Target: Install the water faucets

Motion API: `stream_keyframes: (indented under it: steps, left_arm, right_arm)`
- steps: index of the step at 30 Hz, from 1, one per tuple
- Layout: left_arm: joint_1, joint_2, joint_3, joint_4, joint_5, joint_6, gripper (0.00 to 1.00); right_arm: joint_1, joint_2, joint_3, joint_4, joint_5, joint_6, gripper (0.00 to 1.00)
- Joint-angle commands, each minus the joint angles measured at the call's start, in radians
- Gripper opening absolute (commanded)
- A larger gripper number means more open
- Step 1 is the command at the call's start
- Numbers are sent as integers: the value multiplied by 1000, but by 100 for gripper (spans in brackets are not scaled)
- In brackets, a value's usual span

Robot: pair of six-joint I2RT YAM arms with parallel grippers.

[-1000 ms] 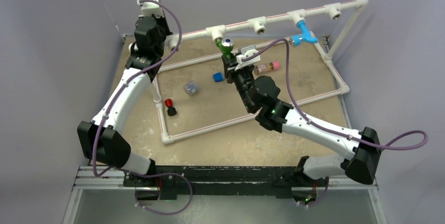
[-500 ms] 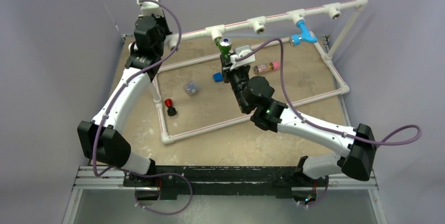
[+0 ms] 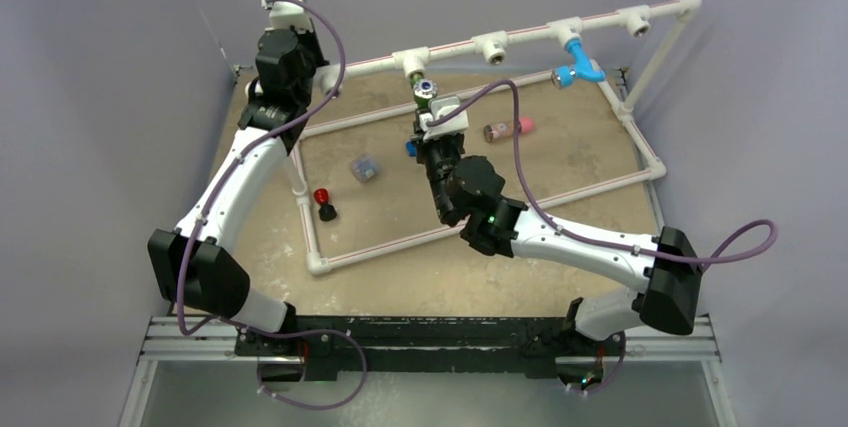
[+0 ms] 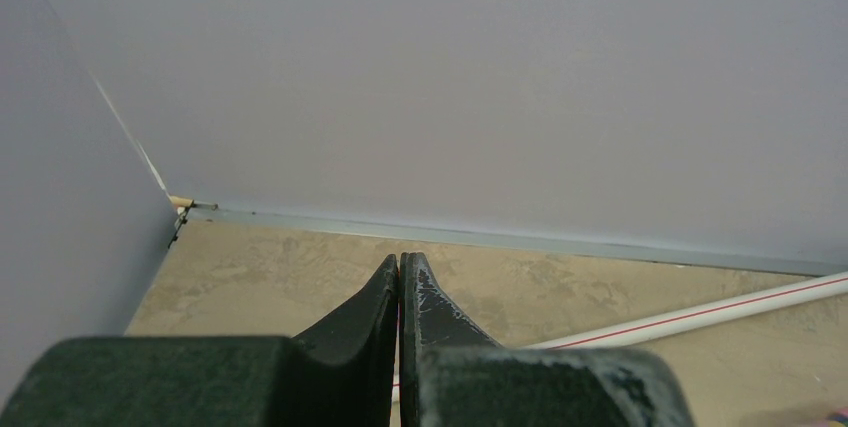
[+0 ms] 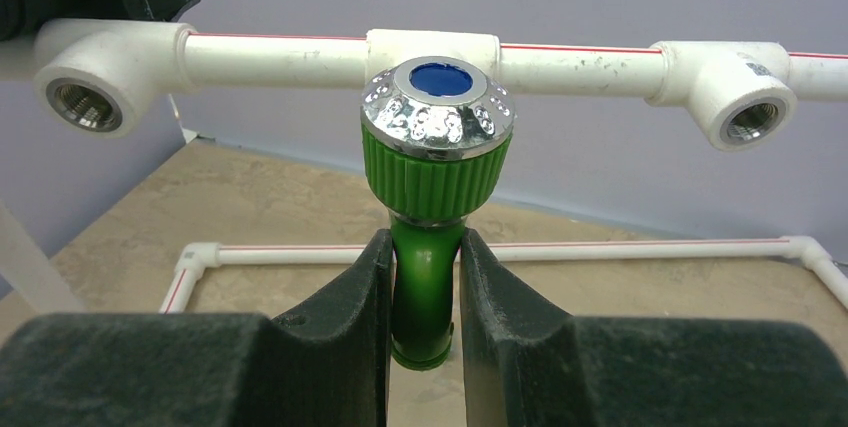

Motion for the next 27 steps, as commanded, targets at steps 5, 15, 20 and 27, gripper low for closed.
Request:
stream_keyframes:
  steps: [5, 15, 20, 27]
  left_arm:
    - [-15, 62, -23, -152, 57, -21, 0]
    - [-15, 63, -23, -155, 64, -26, 0]
    - [-15, 63, -23, -156, 64, -24, 0]
    - [-15, 67, -24, -157, 68, -25, 0]
  right_arm:
    - [17, 5, 47, 33, -15, 67, 0]
    - [16, 1, 135, -38, -51, 121, 0]
    - [17, 18, 146, -86, -34, 46, 0]
    - [17, -24, 46, -3, -35, -199, 0]
